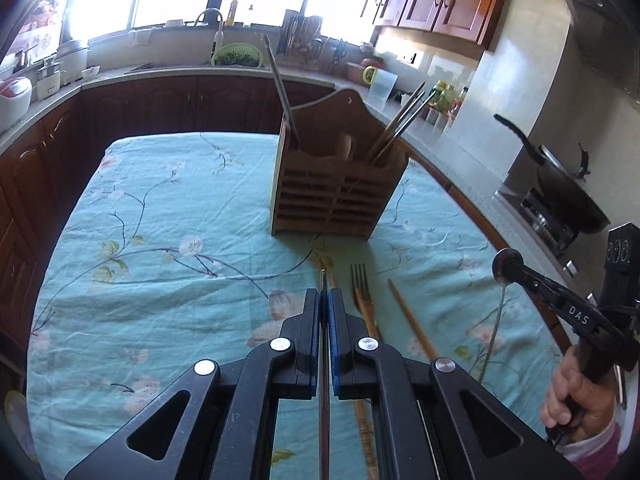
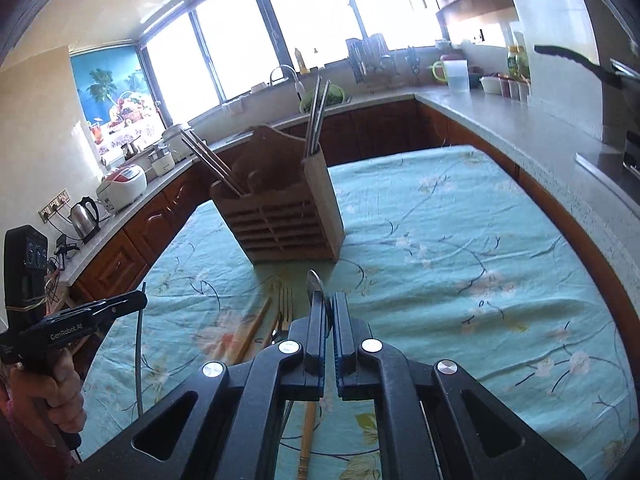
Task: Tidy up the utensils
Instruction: 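Lift the chopstick and spoon and carry them over the wooden holder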
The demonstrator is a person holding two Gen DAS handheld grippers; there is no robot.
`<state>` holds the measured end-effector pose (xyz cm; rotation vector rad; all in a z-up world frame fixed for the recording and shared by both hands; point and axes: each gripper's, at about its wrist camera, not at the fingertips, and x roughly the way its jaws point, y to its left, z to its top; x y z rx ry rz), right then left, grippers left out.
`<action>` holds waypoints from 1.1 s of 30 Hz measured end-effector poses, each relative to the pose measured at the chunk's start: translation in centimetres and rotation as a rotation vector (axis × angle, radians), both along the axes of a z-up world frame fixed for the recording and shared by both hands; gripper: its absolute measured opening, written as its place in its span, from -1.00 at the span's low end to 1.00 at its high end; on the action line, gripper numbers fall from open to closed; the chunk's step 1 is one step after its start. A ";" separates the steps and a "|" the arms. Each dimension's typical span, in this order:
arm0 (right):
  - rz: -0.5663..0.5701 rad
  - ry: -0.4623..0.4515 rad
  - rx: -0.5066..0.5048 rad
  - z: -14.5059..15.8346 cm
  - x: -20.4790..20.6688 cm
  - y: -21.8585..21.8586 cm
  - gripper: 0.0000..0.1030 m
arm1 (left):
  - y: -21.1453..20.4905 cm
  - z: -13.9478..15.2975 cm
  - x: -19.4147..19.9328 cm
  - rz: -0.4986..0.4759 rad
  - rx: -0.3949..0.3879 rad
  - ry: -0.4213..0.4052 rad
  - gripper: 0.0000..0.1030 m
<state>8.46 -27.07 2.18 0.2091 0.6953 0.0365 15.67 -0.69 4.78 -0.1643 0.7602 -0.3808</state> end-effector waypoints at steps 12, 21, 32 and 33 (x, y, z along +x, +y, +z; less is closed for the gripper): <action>0.017 -0.103 -0.063 4.0 1.0 1.4 -0.94 | 3.9 3.9 -3.0 0.015 -0.098 -0.090 -0.96; 0.006 -0.120 -0.064 3.4 1.9 1.7 -0.94 | 4.9 5.1 -2.6 0.035 -0.142 -0.138 -0.96; -0.026 -0.195 -0.092 4.9 4.6 1.8 -0.94 | 5.4 7.6 0.4 0.056 -0.182 -0.233 -0.96; -0.031 -0.209 -0.093 5.3 5.1 1.7 -0.94 | 5.3 8.0 0.8 0.060 -0.184 -0.249 -0.96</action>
